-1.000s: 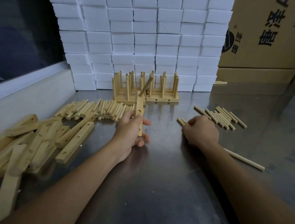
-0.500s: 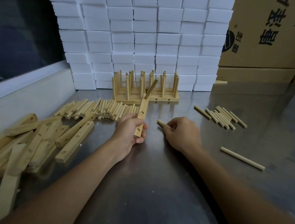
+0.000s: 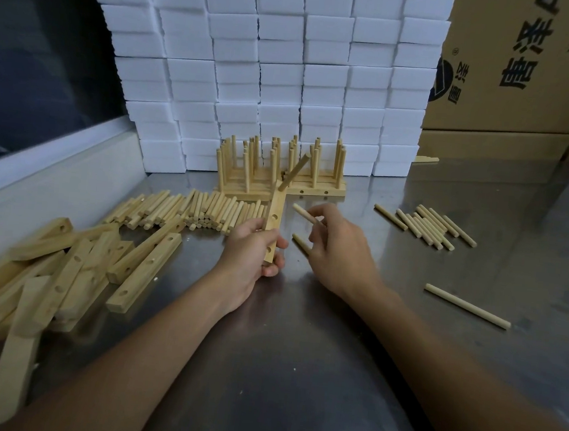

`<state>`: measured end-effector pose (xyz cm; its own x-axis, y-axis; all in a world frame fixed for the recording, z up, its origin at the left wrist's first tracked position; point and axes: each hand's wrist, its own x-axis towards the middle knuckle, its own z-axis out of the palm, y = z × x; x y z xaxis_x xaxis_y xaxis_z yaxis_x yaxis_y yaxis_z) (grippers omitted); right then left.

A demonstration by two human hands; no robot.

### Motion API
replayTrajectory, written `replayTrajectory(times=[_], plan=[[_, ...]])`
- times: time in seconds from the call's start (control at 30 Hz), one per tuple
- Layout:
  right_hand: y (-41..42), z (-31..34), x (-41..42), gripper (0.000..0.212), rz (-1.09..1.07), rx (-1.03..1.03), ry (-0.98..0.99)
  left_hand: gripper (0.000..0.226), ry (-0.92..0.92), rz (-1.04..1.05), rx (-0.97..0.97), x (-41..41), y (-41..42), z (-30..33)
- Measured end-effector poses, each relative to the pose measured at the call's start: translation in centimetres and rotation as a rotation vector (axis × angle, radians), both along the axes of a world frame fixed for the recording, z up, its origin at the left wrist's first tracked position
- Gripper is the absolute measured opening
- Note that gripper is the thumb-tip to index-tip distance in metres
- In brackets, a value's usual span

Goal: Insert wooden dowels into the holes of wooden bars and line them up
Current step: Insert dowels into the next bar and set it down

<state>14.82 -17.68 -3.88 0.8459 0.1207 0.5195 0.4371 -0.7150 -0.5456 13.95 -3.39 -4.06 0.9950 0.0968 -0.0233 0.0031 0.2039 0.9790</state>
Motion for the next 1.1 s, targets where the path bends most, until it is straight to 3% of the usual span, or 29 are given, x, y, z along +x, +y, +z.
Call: replayTrajectory(times=[0.1,0.3,0.47,1.1], plan=[[-0.01,-0.10,-0.18,0.011,0.039,0.085,-0.079,0.023,-0.019,0.003,0.025,-0.04,-0.07,-0.06],[-0.40,-0.02,-0.21,0.042,-0.071,0.152,-0.093,0.022,-0.030,-0.004,0.060,0.05,-0.04,-0.26],[-0.53,-0.03,-0.05,0.050,-0.133,0.162,-0.082,0.025,-0.040,-0.006,0.084,0.14,-0.11,-0.37],[-0.29,-0.21,0.07,0.023,-0.043,0.139,-0.142,0.022,-0.078,-0.034,0.146,0.01,-0.18,-0.68]])
